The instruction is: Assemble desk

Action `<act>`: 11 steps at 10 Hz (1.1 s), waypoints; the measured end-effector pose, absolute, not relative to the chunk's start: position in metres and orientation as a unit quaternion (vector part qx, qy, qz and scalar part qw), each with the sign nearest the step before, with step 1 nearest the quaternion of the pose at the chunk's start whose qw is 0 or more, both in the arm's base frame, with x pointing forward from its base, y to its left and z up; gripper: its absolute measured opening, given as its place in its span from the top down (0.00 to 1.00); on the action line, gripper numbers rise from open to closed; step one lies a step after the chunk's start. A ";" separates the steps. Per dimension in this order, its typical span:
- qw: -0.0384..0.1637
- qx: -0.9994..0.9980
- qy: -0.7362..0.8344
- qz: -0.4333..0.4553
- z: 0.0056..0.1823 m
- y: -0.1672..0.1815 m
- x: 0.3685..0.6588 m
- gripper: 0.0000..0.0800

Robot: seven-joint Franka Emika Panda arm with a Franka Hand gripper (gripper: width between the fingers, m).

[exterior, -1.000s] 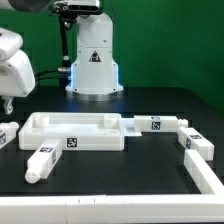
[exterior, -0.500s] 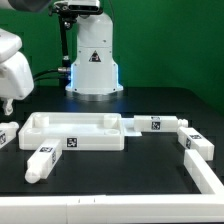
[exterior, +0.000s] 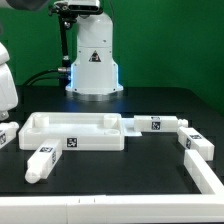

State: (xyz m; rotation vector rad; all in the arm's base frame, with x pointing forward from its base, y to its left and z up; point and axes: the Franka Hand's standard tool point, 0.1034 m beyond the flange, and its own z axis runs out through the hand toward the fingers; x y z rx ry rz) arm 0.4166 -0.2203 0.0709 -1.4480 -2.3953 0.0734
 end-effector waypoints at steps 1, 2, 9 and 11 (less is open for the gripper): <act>0.170 -0.537 -0.826 0.031 0.070 -0.220 0.416 0.19; 0.168 -0.576 -0.799 0.037 0.071 -0.220 0.416 0.19; 0.185 -0.854 -0.484 0.048 0.073 -0.208 0.404 0.19; 0.163 -0.911 -0.375 0.044 0.076 -0.203 0.405 0.19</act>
Offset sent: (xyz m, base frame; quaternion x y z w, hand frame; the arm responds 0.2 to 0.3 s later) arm -0.0215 0.0066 0.0154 -0.0904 0.0693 0.3121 0.9432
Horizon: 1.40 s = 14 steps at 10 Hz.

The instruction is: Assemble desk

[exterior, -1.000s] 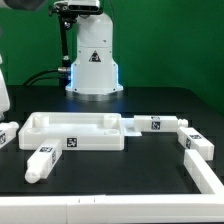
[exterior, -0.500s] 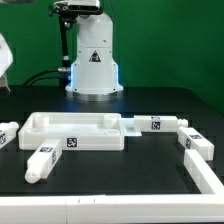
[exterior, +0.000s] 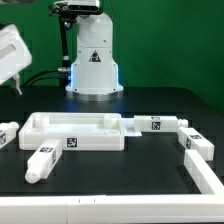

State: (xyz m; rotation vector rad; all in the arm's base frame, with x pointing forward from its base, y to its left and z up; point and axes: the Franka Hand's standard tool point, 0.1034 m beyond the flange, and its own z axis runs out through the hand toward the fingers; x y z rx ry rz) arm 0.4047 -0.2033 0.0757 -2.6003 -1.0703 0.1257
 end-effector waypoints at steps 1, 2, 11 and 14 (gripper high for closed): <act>0.143 -0.948 -0.281 0.032 0.078 -0.195 0.398 0.19; 0.123 -0.977 -0.171 0.027 0.075 -0.185 0.391 0.19; 0.062 -0.995 0.078 0.028 0.050 -0.152 0.381 0.19; 0.065 -0.994 0.077 0.033 0.049 -0.150 0.379 0.19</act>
Offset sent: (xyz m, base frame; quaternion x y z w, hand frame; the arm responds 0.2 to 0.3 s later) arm 0.0000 0.0000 0.0000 0.0000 0.0000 0.1296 0.9916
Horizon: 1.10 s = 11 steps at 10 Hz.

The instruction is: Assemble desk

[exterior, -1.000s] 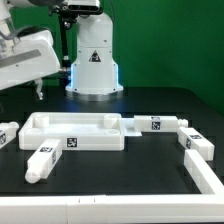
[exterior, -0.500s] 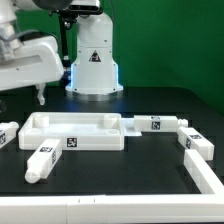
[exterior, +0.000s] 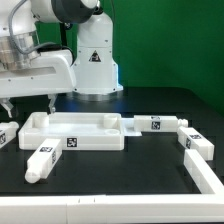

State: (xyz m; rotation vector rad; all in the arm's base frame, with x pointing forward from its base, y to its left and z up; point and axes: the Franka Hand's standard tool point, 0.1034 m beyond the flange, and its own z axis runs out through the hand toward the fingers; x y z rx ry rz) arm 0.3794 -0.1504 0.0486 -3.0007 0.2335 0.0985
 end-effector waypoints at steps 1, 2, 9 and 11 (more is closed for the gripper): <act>0.058 -0.994 0.088 0.029 0.047 -0.148 0.379 0.19; 0.048 -0.993 0.104 0.028 0.041 -0.135 0.371 0.19; 0.046 -0.995 0.085 0.017 0.049 -0.129 0.372 0.19; 0.048 -0.995 0.082 0.012 0.055 -0.130 0.381 0.19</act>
Offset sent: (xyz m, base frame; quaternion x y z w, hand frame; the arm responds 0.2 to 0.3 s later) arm -0.0185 -0.0018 -0.0163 -0.0228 0.0250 0.0134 0.9993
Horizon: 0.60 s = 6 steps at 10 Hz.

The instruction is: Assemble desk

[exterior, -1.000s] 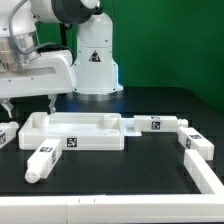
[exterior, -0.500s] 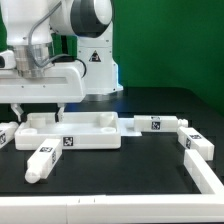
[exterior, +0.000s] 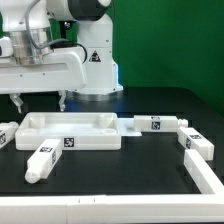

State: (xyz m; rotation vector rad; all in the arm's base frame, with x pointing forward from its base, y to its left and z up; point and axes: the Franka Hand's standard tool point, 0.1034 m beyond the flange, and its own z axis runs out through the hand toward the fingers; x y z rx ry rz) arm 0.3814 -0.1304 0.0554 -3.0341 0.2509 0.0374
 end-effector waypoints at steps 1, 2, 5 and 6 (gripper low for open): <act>0.049 -0.995 0.082 0.014 0.054 -0.130 0.381 0.19; 0.050 -0.995 0.085 0.015 0.054 -0.133 0.383 0.19; 0.044 -0.995 0.088 0.017 0.049 -0.151 0.370 0.19; 0.041 -0.995 0.088 0.013 0.048 -0.151 0.368 0.19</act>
Offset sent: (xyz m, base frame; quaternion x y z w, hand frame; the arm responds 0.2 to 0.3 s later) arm -0.0247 -0.0346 -0.0015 -0.0142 -0.0286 0.0034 0.9995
